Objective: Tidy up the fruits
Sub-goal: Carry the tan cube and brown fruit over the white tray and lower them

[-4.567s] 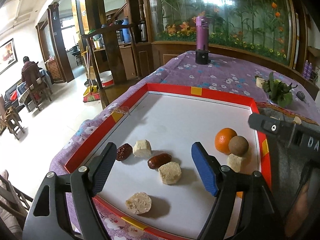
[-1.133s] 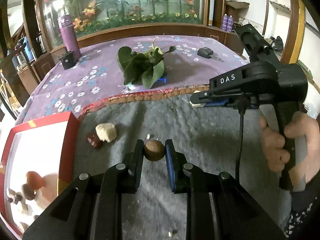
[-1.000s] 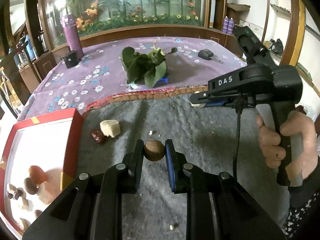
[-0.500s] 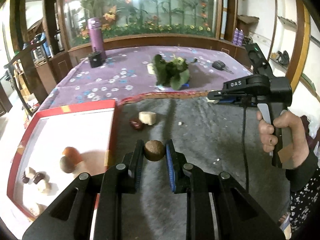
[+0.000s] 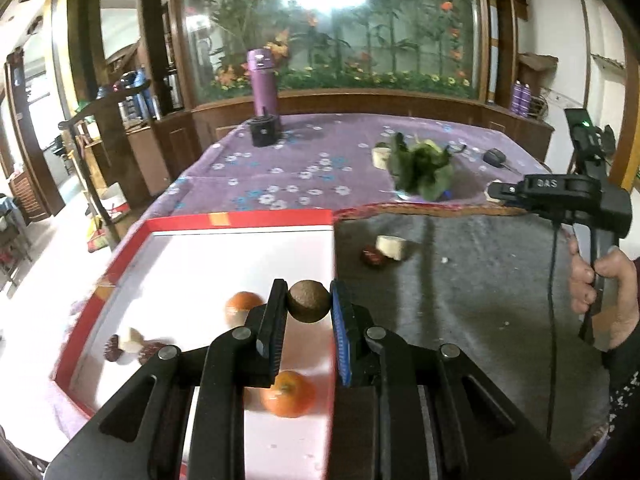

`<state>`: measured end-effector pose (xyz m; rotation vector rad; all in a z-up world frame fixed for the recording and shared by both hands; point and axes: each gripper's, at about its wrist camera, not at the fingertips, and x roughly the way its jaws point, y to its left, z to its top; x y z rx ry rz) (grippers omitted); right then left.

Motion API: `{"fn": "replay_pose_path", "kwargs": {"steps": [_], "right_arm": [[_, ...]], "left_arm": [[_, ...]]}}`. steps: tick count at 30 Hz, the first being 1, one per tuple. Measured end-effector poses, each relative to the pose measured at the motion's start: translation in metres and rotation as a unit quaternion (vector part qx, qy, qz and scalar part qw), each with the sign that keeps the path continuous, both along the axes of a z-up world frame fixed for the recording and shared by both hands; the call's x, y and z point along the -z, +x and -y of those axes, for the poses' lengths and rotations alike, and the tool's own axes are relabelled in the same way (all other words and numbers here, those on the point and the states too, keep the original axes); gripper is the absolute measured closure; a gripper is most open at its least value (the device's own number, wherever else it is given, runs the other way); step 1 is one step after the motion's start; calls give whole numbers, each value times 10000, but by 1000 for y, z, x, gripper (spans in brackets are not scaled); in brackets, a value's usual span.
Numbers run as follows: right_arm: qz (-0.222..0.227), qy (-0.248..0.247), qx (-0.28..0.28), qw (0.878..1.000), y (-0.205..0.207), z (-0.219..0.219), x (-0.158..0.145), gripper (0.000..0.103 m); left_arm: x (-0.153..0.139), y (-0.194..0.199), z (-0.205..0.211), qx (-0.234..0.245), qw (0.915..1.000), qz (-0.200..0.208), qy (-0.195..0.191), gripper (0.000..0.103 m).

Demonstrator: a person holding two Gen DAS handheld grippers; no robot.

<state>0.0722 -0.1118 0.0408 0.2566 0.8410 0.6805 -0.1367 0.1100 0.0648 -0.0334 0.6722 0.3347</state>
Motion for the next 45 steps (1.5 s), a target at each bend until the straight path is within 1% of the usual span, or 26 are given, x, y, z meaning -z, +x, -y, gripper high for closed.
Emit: {"fn": "replay_pose_path", "kwargs": {"steps": [4, 7, 11, 16, 24, 29, 38, 45], "right_arm": [[70, -52, -220, 9997, -15, -18, -7, 84], [284, -154, -432, 9985, -35, -37, -20, 84], [421, 24, -837, 9956, -69, -66, -36, 84], [482, 140, -1279, 9905, -105, -104, -45, 85], [452, 136, -1787, 9828, -152, -152, -44, 85], [396, 75, -2007, 9788, -170, -174, -38, 85], [444, 145, -2148, 9755, -188, -190, -27, 85], [330, 128, -2305, 9724, -188, -196, -11, 85]], "left_arm": [[-3, -10, -10, -107, 9998, 64, 156, 84], [-5, -19, -18, -167, 9996, 125, 196, 84], [-7, -30, -30, -301, 9992, 209, 173, 84], [-7, -46, -44, -465, 9984, 284, 147, 84], [-2, -67, -68, -714, 9970, 312, 24, 84], [4, -70, -79, -819, 9963, 264, -58, 84], [16, -67, -93, -923, 9955, 132, -141, 84], [23, -62, -101, -1005, 9948, 13, -182, 84]]}}
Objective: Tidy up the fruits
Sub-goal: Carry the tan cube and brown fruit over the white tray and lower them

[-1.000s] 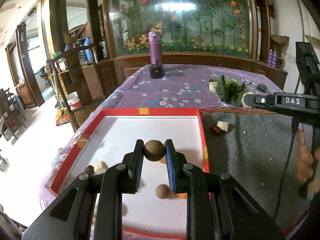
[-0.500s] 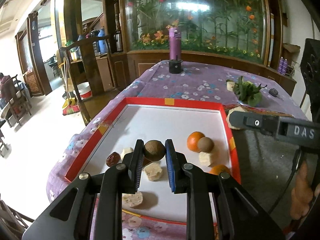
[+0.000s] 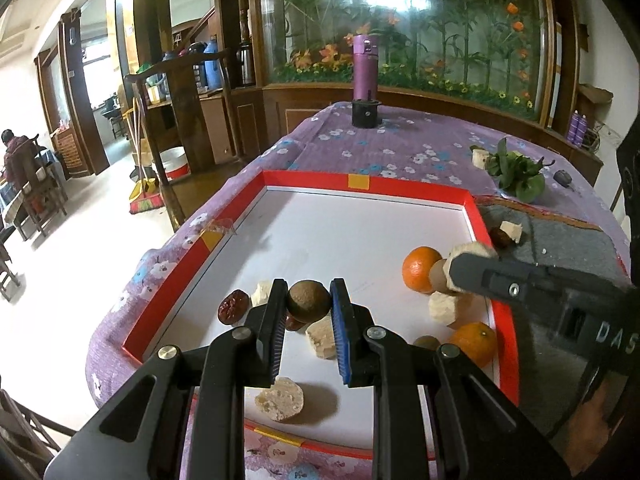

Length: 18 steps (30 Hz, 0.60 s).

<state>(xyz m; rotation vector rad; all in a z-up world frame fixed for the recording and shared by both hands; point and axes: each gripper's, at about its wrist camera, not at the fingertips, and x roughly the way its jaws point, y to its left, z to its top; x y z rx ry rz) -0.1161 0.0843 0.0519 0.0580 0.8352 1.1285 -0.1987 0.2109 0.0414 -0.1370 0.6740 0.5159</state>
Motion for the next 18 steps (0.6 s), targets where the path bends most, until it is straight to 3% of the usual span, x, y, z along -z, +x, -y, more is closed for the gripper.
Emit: {"fn": "replay_pose_path", "kwargs": {"steps": [18], "right_arm": [[126, -146, -258, 9995, -14, -2, 4, 81]], "left_arm": [[13, 10, -7, -193, 9996, -200, -62, 84]]}}
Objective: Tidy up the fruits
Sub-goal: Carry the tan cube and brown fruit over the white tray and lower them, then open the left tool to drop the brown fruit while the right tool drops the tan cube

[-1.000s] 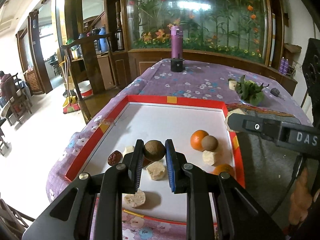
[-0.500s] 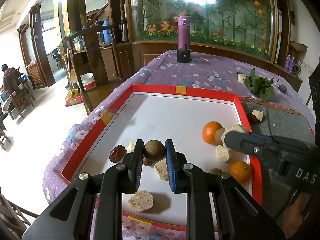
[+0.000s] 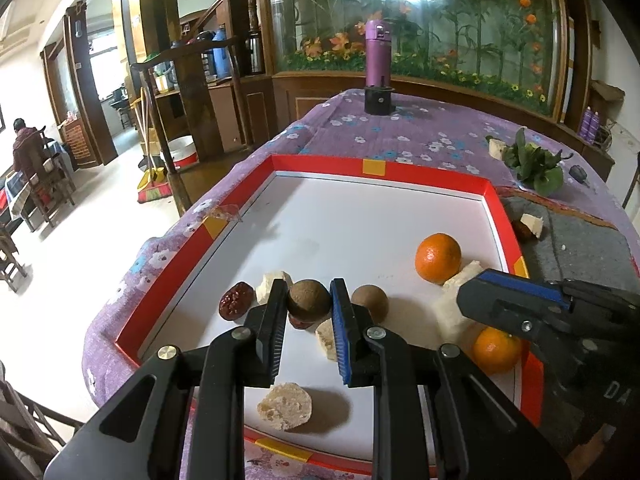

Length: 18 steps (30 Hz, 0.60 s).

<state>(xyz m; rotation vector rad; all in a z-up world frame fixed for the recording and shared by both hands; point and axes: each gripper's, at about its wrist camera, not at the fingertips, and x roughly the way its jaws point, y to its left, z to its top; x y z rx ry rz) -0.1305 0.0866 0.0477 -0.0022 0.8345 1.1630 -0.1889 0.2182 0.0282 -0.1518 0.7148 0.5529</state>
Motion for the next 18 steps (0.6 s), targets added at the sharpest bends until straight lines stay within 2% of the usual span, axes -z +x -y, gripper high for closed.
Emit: {"fn": "replay_pose_path", "kwargs": {"steps": [2, 5, 7, 11, 13, 18], "right_arm": [[4, 67, 11, 10000, 0, 3, -2, 81], [-82, 108, 136, 9998, 5, 8, -2, 79], [-139, 112, 248, 9995, 10, 10, -2, 79], [-238, 197, 435, 9986, 18, 18, -3, 74], [-276, 239, 495, 9981, 21, 20, -4, 71], [-281, 326, 605, 9972, 25, 23, -5, 70]], "left_arm": [[1, 0, -1, -26, 10000, -13, -28, 83], [2, 1, -2, -104, 9999, -54, -33, 63], [1, 0, -1, -172, 9998, -51, 36, 43], [-3, 0, 5, -275, 9993, -46, 266, 35], [-5, 0, 7, -307, 9990, -46, 337, 26], [-13, 0, 14, -308, 9984, -11, 475, 25]]}}
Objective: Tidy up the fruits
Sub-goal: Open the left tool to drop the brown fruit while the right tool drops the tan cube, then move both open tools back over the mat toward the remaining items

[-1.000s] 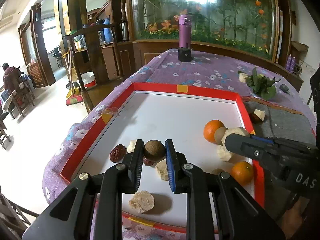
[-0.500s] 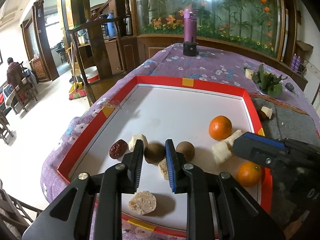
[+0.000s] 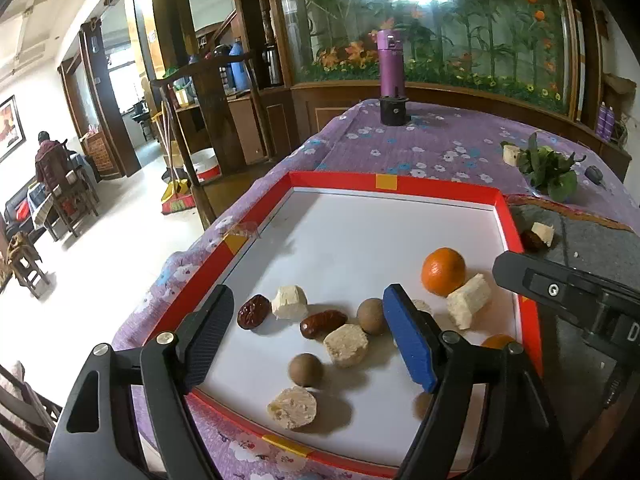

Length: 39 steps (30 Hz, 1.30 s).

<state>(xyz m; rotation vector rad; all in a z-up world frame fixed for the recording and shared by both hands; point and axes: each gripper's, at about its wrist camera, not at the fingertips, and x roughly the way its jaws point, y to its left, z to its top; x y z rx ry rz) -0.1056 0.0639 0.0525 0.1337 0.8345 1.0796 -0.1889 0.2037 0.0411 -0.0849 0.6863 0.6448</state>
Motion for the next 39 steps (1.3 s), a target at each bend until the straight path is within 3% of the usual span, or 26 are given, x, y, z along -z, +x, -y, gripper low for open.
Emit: {"fn": "replay_pose_path", "kwargs": {"steps": [6, 24, 28, 30, 33, 39], "right_arm": [[-113, 41, 80, 9999, 6, 3, 2, 67], [-655, 624, 383, 9952, 25, 36, -1, 63], [-378, 312, 466, 9977, 28, 52, -8, 57], [-99, 0, 604, 9981, 35, 68, -14, 48], [232, -413, 875, 9950, 50, 95, -22, 46], [162, -690, 1130, 9911, 88, 127, -24, 46]], "left_arm": [[-11, -1, 9, 40, 9999, 73, 93, 21], [-21, 12, 37, 397, 9986, -44, 345, 21], [-18, 14, 40, 475, 9983, -116, 326, 21], [-17, 15, 44, 552, 9979, -135, 318, 21], [-15, 20, 54, 724, 9967, -189, 323, 21], [-17, 34, 79, 1140, 9923, -266, 399, 21]]}}
